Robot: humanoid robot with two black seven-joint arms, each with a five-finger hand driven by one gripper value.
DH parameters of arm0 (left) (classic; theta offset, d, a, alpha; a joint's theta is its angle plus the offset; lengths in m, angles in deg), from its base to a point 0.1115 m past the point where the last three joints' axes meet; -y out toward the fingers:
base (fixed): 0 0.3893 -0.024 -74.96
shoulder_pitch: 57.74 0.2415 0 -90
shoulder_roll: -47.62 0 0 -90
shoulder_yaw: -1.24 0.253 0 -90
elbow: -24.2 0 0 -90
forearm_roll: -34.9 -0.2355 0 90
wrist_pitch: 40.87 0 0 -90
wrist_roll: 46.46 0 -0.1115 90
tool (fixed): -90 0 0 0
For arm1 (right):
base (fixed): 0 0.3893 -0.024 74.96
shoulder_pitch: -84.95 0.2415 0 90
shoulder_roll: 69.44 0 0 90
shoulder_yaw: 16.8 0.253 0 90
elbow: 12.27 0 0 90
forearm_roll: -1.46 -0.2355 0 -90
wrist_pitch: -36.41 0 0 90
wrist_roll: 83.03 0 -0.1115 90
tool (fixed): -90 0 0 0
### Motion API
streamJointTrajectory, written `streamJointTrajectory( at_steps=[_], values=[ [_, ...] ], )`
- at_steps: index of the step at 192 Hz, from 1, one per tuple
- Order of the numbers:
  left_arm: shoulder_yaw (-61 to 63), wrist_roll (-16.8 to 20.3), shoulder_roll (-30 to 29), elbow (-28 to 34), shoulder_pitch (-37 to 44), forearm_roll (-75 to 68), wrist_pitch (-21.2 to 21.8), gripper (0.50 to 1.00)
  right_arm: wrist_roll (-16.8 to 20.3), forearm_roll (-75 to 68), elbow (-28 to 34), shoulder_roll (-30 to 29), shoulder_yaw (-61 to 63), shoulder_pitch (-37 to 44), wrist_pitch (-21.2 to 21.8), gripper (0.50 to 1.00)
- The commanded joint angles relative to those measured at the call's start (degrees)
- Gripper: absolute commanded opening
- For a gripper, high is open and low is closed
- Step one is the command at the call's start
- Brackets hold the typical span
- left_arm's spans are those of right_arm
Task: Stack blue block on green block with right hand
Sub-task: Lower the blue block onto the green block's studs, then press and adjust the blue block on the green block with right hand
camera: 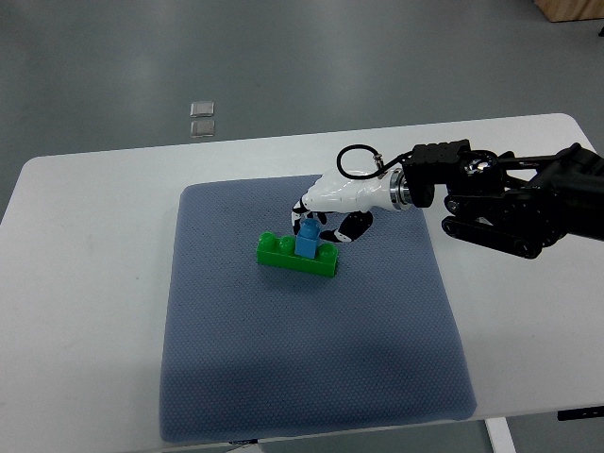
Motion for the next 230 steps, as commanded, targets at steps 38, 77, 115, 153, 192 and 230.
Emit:
streamJointTrajectory(
  at_steps=[38,77,115,153,192,230],
  values=[
    [0.0,0.0,0.0,0.0,0.1,0.0,0.0,1.0,0.0,0.6,-0.4,0.1,0.0,0.1,-0.2,0.5],
    [0.0,0.0,0.0,0.0,0.0,0.0,0.0,1.0,0.0,0.6,-0.3,0.0,-0.6,0.2,-0.2,0.5],
    [0.0,0.0,0.0,0.0,0.1,0.0,0.0,1.0,-0.1,0.6,-0.2,0.0,-0.6,0.4,-0.1,0.5],
    [0.0,0.0,0.0,0.0,0.0,0.0,0.0,1.0,-0.2,0.6,-0.2,0.0,-0.7,0.4,0.1,0.5],
    [0.0,0.0,0.0,0.0,0.1,0.0,0.0,1.0,-0.2,0.6,-0.1,0.4,-0.7,0.6,0.6,0.509],
    [0.0,0.0,0.0,0.0,0.0,0.0,0.0,1.0,-0.2,0.6,-0.1,0.6,-0.8,0.8,1.3,0.527]
  ],
)
